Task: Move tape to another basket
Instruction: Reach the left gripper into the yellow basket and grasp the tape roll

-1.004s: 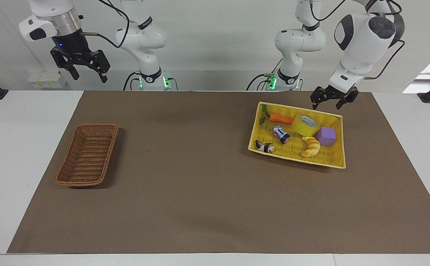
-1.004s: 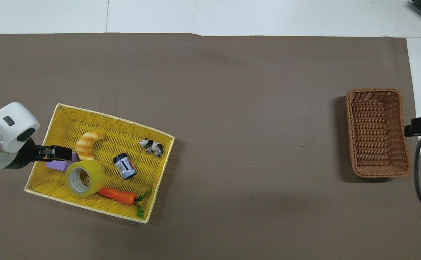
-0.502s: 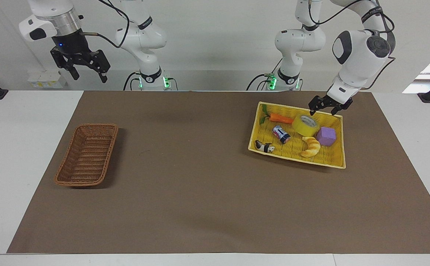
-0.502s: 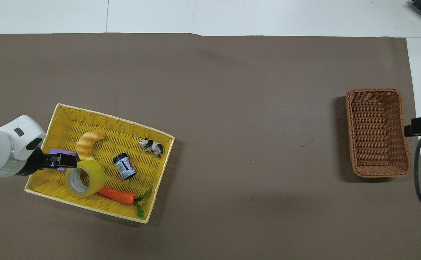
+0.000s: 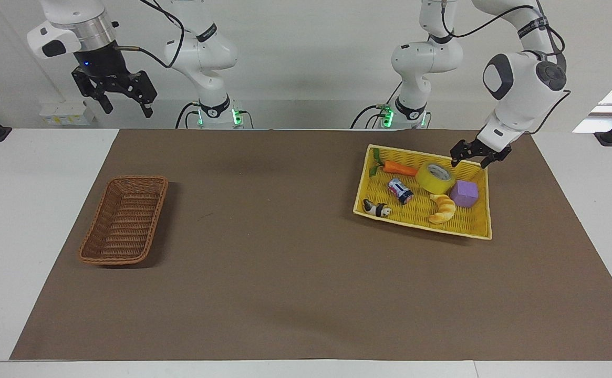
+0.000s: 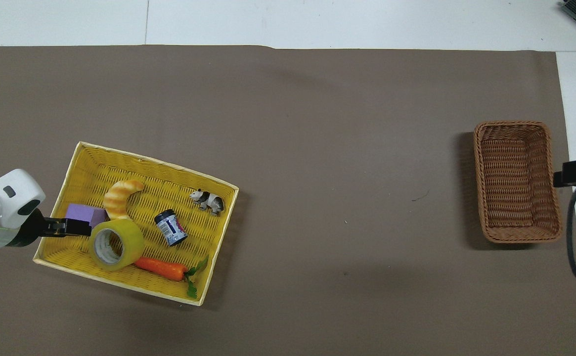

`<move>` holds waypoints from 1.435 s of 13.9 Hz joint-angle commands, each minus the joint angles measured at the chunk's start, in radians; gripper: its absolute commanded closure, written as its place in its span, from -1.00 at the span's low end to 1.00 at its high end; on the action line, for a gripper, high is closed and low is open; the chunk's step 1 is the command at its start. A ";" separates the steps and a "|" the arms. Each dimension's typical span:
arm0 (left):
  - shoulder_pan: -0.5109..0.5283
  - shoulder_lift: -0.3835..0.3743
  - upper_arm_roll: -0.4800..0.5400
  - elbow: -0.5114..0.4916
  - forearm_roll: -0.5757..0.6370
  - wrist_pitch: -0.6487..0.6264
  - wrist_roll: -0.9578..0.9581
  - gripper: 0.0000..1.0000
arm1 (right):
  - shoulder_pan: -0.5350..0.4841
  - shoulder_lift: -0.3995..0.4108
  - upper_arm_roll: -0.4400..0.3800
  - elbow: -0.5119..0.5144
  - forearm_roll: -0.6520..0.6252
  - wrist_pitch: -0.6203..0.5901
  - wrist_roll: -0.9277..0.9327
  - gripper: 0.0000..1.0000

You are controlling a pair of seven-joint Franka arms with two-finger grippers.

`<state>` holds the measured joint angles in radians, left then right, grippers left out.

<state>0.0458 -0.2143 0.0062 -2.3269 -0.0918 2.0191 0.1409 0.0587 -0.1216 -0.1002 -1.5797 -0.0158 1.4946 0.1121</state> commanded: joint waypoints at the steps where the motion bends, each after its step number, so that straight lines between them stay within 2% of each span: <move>1: 0.013 -0.025 -0.003 -0.116 -0.072 0.096 0.028 -1.00 | -0.011 -0.003 0.005 0.006 0.014 -0.016 -0.020 -1.00; 3: 0.013 -0.025 -0.003 -0.189 -0.104 0.180 0.057 -1.00 | -0.011 -0.003 0.005 0.006 0.014 -0.016 -0.020 -1.00; 4: 0.011 -0.023 -0.003 -0.204 -0.112 0.194 0.057 -0.91 | -0.011 -0.003 0.005 0.006 0.014 -0.016 -0.020 -1.00; 6: 0.011 -0.014 -0.003 -0.213 -0.137 0.197 0.057 -0.36 | -0.013 -0.003 -0.001 0.006 0.014 -0.017 -0.018 -1.00; 7: 0.009 -0.004 -0.003 -0.216 -0.157 0.205 0.057 -0.16 | -0.014 -0.003 -0.004 0.006 0.011 -0.019 -0.020 -1.00; 8: 0.005 0.015 -0.005 -0.223 -0.178 0.222 0.057 -0.03 | -0.016 -0.003 -0.007 0.006 0.011 -0.017 -0.019 -1.00; 10: -0.004 0.030 -0.005 -0.242 -0.201 0.260 0.057 0.08 | -0.013 -0.003 -0.003 0.006 0.011 -0.014 -0.019 -1.00; 11: -0.004 0.030 -0.005 -0.244 -0.201 0.262 0.055 0.25 | -0.013 -0.003 -0.001 0.006 0.014 -0.010 -0.022 -1.00; 13: -0.017 0.030 -0.005 -0.243 -0.201 0.260 0.054 0.98 | -0.008 -0.003 0.003 0.006 0.014 -0.010 -0.020 -1.00; 17: -0.017 0.058 -0.005 -0.186 -0.232 0.210 0.057 1.00 | -0.013 -0.006 -0.001 0.003 0.014 -0.011 -0.026 -1.00; 20: -0.001 0.070 -0.003 -0.037 -0.232 0.025 0.054 1.00 | 0.000 -0.007 0.007 0.001 0.016 -0.013 -0.023 -1.00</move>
<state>0.0423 -0.1677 -0.0011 -2.4820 -0.3020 2.1683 0.1844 0.0597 -0.1216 -0.1011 -1.5795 -0.0146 1.4945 0.1121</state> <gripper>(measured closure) 0.767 0.000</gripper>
